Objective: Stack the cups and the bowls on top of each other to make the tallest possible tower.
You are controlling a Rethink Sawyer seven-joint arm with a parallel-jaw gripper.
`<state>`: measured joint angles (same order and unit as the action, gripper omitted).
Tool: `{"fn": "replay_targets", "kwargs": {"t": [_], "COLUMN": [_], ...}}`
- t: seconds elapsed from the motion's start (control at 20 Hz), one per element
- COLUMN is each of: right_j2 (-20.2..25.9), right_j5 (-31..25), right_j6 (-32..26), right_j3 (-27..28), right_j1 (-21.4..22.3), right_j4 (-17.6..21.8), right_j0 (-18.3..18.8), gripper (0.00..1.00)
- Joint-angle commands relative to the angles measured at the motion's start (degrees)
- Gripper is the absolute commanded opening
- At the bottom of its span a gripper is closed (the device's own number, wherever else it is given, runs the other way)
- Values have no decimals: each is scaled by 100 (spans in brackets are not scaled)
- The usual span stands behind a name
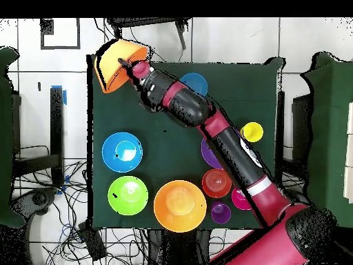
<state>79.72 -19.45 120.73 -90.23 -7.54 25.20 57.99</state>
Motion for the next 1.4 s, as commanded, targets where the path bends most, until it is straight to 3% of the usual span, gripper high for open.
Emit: {"fn": "replay_targets", "kwargs": {"t": [0.05,0.45,0.55,0.7,0.95,1.4], "right_j2": [-309,-186,-97,41,81,185], "right_j5": [-313,-321,-594,-1069,-1356,-1976], "right_j6": [-1622,-1918,-2199,-2541,-2716,-4290], "right_j3": [-76,46,157,282,250,805], "right_j1": [-348,-809,-903,-712,-484,-1019], "right_j4": [577,773,716,598,512,393], "right_j0": [-39,-82,-159,-283,-265,-121], "gripper": [0,0,0,0,0,0]}}
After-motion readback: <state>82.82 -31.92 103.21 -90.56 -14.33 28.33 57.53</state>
